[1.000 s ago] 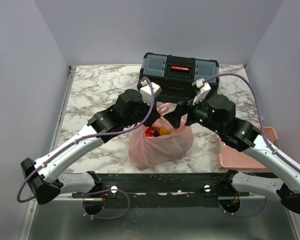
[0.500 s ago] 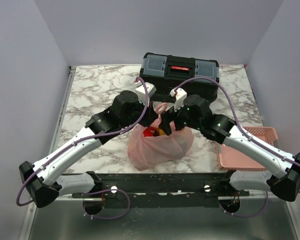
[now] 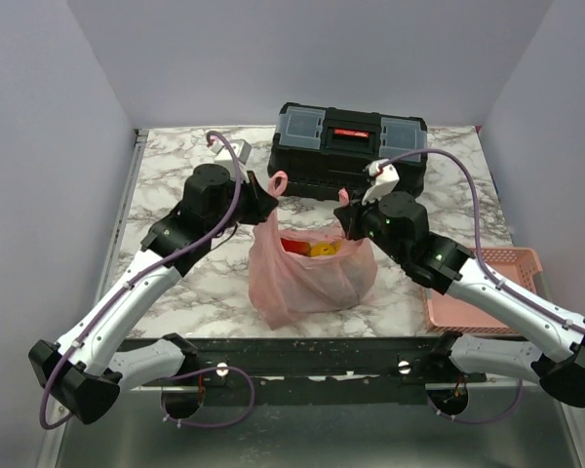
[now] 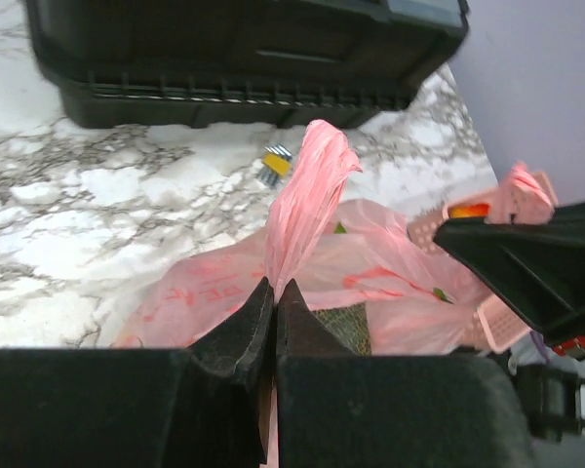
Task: Take the fake fruits out of the plastic bag
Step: Adjust the plastic bag at the center of the board.
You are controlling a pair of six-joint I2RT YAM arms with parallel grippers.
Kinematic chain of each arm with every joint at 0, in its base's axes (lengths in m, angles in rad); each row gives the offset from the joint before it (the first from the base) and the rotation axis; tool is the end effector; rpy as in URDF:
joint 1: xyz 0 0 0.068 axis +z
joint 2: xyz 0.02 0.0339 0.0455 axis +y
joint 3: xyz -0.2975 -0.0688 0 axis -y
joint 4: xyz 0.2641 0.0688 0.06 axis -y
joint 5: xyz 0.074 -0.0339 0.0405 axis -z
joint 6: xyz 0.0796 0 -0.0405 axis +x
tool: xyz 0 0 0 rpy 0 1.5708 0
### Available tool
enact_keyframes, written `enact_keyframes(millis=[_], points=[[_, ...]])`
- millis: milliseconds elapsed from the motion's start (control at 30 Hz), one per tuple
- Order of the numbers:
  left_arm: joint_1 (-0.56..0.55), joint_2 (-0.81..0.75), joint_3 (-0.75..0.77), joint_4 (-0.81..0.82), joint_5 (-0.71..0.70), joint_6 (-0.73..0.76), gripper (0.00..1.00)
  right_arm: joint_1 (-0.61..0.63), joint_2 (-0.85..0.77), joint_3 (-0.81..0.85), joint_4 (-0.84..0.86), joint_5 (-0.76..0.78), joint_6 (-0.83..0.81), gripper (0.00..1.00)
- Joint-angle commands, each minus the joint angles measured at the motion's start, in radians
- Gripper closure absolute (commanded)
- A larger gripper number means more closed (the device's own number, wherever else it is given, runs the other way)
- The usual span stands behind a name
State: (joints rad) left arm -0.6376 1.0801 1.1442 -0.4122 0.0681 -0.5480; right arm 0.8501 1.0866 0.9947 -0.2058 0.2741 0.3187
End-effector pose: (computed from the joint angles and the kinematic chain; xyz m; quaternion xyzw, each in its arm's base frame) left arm 0.2248 -0.1733 0.4004 0.0562 0.8167 -0.3436 0.4602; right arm 0.2102 0.2067 0.3681 -0.1308 0.7900 0.2332 0.5517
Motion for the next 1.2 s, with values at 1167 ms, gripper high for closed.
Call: enact_keyframes(millis=[1167], points=[[0.392, -0.099, -0.291, 0.262, 0.793, -0.181, 1.00, -0.195, -0.148, -0.123, -0.070, -0.002, 0.206, 0.90]])
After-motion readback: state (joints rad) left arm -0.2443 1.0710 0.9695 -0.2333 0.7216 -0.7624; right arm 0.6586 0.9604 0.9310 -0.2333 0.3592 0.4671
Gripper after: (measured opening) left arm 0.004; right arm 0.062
